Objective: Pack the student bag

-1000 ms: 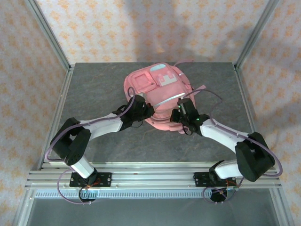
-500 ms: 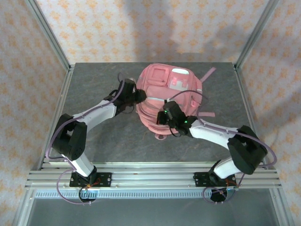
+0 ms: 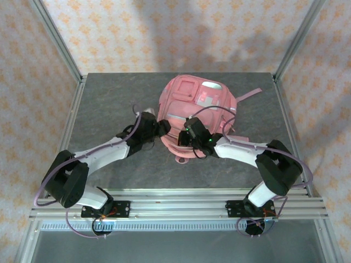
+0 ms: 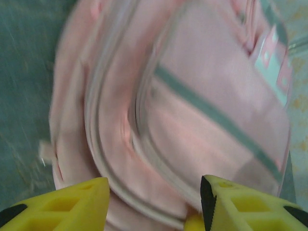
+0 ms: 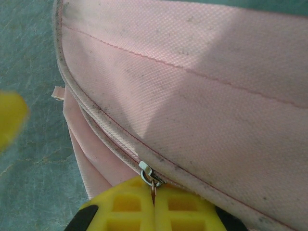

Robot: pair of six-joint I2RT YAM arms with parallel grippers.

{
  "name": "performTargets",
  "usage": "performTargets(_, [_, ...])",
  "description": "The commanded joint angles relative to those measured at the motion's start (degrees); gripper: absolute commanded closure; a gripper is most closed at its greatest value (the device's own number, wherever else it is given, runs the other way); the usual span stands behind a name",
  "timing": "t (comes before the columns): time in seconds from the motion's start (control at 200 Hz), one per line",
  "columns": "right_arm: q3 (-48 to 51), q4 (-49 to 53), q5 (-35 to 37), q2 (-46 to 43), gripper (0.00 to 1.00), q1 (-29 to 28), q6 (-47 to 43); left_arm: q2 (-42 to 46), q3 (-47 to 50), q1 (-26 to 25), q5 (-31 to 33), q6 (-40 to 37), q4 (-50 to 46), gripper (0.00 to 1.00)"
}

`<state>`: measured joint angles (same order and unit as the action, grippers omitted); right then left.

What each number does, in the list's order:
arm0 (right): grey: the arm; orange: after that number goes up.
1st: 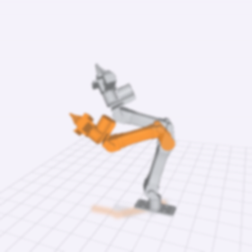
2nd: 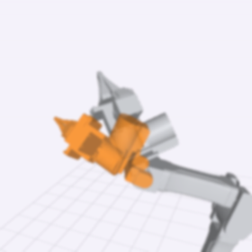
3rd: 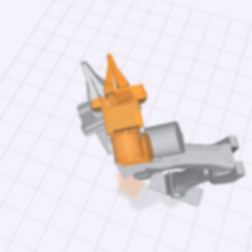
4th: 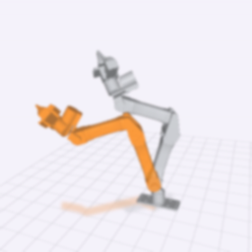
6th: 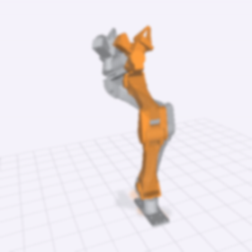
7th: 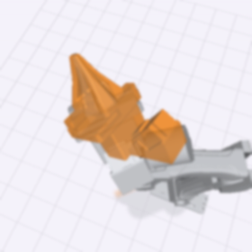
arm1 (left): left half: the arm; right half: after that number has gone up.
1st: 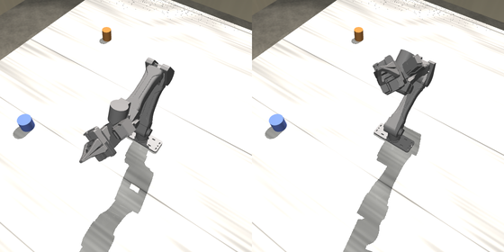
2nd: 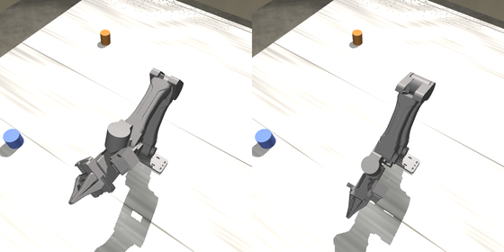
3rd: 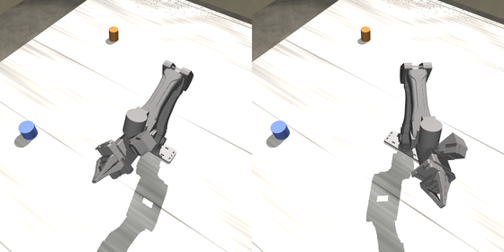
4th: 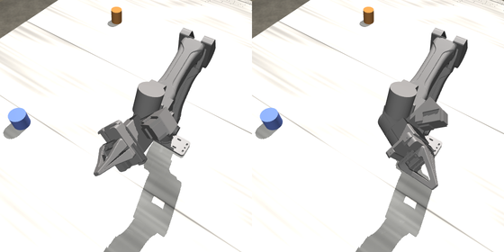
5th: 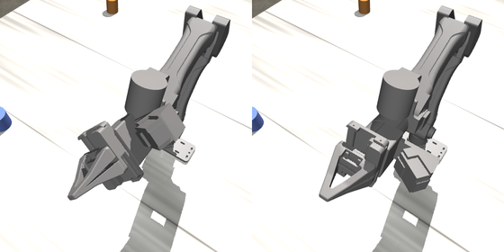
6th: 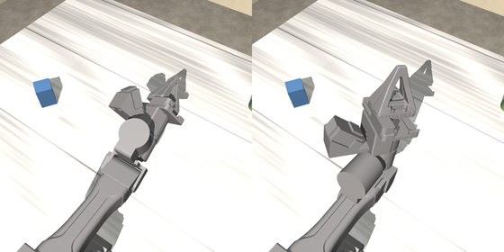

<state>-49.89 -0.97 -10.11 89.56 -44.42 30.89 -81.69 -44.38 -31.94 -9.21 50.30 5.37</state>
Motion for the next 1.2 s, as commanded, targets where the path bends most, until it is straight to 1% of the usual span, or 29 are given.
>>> performTargets(0.0, [-0.56,-1.39,-1.06,-0.08,1.00,-0.40,-0.04,-1.16,0.51,-1.95,3.79,4.35,6.29,0.45])
performTargets(0.21, [-0.12,-1.65,-1.40,-0.26,1.00,-0.40,0.21,-7.76,-3.93,-3.09,4.03,4.11,8.13,0.46])
performTargets(0.29, [-0.21,-1.75,-1.64,-0.09,1.00,-0.44,0.56,-10.24,-5.47,-3.31,4.55,4.07,8.68,0.49])
performTargets(0.365, [-0.21,-1.67,-1.66,-0.08,1.00,-0.57,0.42,-12.15,-6.45,-3.31,5.51,4.02,8.63,0.54])
performTargets(0.395, [-0.21,-1.46,-1.62,-0.17,1.00,-0.58,0.36,-12.60,-6.80,-3.30,5.92,3.87,8.37,0.59])
performTargets(0.486, [-0.21,-0.35,-0.61,-0.74,1.00,-0.53,-0.16,-13.39,-7.83,-3.26,6.82,3.11,7.42,0.86])
performTargets(0.551, [0.01,0.64,0.97,-1.37,1.00,-0.58,-0.77,-13.48,-8.22,-2.92,7.08,2.35,6.65,1.00])
performTargets(0.701, [1.78,3.39,3.61,-3.63,1.00,0.65,-1.60,-12.45,-7.86,-1.01,6.26,1.36,5.91,1.00])
performTargets(0.836, [6.55,4.11,3.07,-7.31,1.00,4.46,-1.26,-11.22,-7.26,1.47,4.96,0.00,5.12,1.00])
performTargets(0.981, [10.68,6.07,4.93,-11.50,1.00,7.35,-2.00,-9.90,-6.56,4.51,4.01,-1.77,4.15,1.00])
performTargets(1.066, [11.30,7.19,5.99,-12.95,1.00,7.51,-2.37,-9.47,-6.66,6.17,3.66,-3.07,3.48,1.00])
performTargets(1.196, [10.42,5.50,2.90,-12.54,1.00,6.88,-1.82,-10.85,-9.37,7.74,2.00,-5.12,1.93,1.00])
